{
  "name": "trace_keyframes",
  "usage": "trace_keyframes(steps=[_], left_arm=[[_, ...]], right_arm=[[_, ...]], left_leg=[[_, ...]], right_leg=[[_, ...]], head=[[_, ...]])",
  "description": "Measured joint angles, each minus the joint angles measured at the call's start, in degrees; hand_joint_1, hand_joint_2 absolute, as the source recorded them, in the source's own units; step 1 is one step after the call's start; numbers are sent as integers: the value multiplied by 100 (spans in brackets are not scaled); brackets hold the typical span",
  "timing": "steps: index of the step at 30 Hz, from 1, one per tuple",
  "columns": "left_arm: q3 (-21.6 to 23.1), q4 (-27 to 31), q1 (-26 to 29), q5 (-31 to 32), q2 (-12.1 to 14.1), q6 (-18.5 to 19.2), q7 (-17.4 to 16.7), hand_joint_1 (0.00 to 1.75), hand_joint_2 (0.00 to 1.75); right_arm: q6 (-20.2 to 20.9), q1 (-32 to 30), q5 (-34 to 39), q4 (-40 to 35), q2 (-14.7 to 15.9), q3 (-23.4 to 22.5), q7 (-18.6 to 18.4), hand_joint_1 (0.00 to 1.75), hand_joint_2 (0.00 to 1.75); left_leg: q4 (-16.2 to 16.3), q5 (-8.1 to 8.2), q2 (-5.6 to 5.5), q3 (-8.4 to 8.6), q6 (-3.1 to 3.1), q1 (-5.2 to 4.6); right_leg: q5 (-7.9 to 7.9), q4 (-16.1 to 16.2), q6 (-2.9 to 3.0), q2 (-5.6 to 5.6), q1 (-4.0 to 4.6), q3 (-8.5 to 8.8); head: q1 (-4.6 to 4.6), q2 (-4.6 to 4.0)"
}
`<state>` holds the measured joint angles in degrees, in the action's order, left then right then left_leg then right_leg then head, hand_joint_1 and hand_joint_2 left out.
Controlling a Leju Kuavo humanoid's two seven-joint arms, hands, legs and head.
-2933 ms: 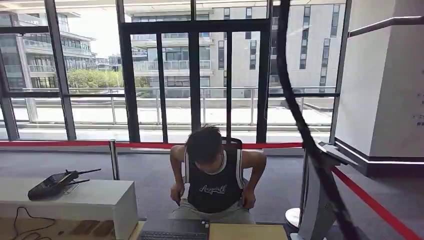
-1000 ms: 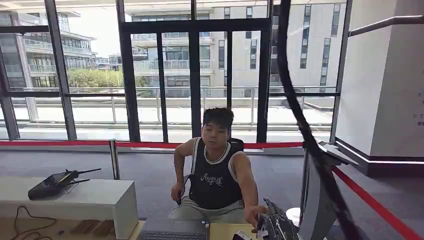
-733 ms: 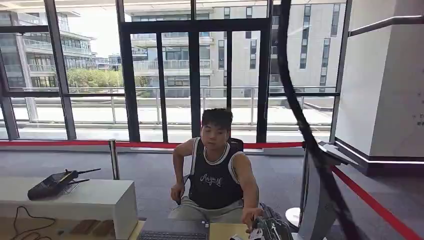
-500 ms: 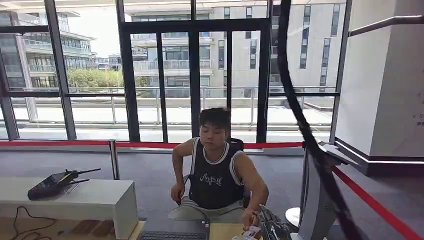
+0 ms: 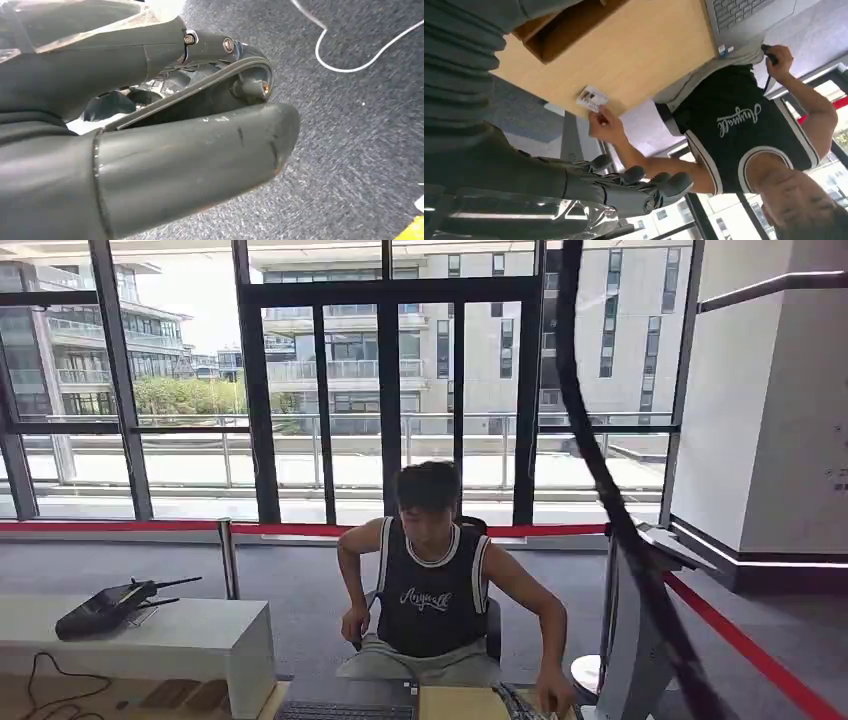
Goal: Pass the card to the sensor for recognition and then transmit it.
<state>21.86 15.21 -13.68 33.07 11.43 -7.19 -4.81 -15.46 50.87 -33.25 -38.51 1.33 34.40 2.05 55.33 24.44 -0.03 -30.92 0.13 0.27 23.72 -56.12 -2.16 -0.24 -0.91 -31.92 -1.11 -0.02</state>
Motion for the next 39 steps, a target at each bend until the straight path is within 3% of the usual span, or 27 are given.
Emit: trace_keyframes(steps=[7, 15, 25, 34, 39], left_arm=[[-105, -7, 123, -92, 48, -122, 0, 0, 0], [-181, -7, 202, -107, 81, -177, -9, 0, 0], [-240, -7, 199, -105, 79, -177, -13, 0, 0], [-247, -4, 136, -131, 79, -160, -15, 0, 0], [-249, -4, 97, -129, 70, -168, -63, 0, 0]], right_arm=[[350, -942, 333, -1097, 308, 15, -63, 0, 175], [396, -1762, 223, -2016, 693, 50, -385, 0, 175], [391, -2057, 96, -2407, 916, 85, -499, 0, 175], [273, -2222, -1085, -2302, 993, 177, -756, 0, 175], [289, -2232, -1289, -2145, 993, 230, -802, 0, 175]], left_leg=[[0, 1, 0, -1, 0, 0], [-1, 1, 0, -2, 0, 0], [-1, 1, 1, -1, -1, 0], [-1, 1, 1, -2, -1, 0], [-1, 1, 0, -2, -1, 0]], right_leg=[[1, 3, 0, 0, 0, 0], [1, 3, 1, 0, 0, 0], [0, 3, 1, 0, 0, 0], [0, 3, 1, 0, 0, 0], [0, 3, 1, 1, 0, 0]], head=[[2, 0], [7, 0], [2, 0], [0, 0], [0, 0]])
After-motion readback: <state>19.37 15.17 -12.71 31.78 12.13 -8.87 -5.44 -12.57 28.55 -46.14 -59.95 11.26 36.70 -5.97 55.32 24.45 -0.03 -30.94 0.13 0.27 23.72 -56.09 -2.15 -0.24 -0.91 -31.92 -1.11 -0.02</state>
